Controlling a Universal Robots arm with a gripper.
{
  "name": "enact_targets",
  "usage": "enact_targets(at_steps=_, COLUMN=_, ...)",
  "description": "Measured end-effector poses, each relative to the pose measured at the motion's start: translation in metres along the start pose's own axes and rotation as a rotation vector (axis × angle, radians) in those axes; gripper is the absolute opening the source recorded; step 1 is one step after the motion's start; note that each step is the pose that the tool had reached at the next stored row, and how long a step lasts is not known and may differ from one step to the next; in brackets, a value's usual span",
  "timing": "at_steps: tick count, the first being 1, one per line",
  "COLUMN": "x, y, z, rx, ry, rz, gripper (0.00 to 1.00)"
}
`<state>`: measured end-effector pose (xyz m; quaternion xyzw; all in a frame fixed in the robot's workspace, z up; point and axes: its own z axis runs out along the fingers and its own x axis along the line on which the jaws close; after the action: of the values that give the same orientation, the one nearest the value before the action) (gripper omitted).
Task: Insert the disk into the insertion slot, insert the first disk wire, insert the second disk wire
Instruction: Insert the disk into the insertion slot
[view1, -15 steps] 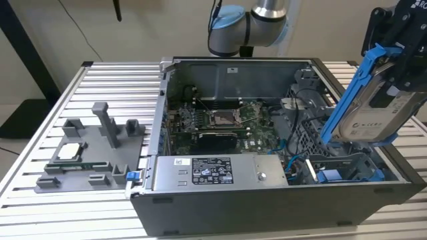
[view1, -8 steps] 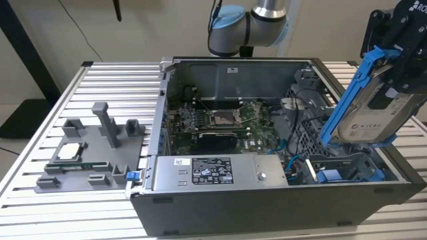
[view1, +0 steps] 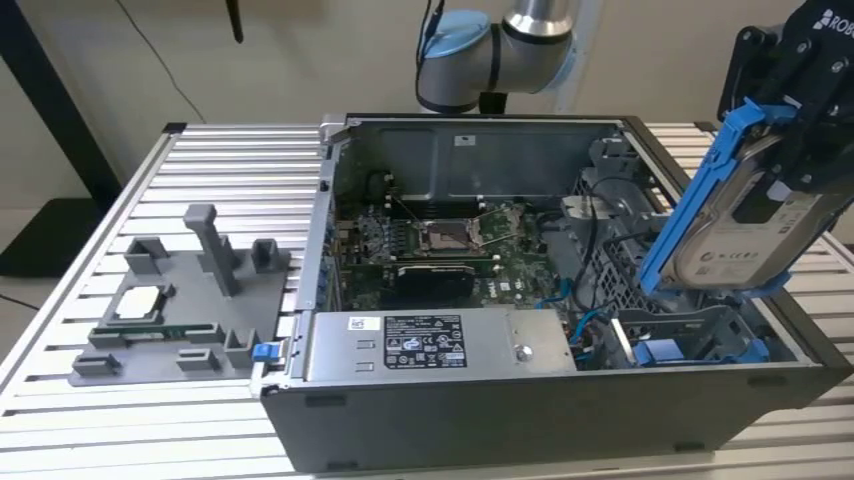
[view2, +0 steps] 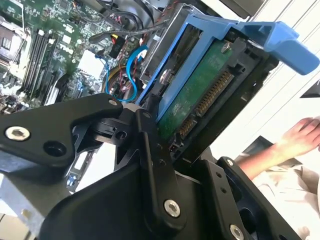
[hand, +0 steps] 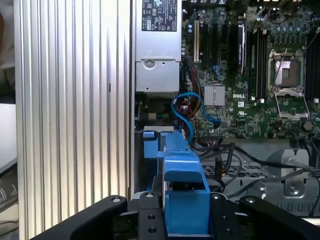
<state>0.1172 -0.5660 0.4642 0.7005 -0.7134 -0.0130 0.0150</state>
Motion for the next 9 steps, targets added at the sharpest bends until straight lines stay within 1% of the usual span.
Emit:
enact_targets(at_steps=7, x=0.0000, y=-0.0005, z=0.0126, rx=0.0000, ry=0.0001, rz=0.000, gripper=0.00)
enact_targets(at_steps=9, x=-0.0001, y=-0.0006, z=0.0152, rx=0.0000, ry=0.0001, rz=0.000, gripper=0.00)
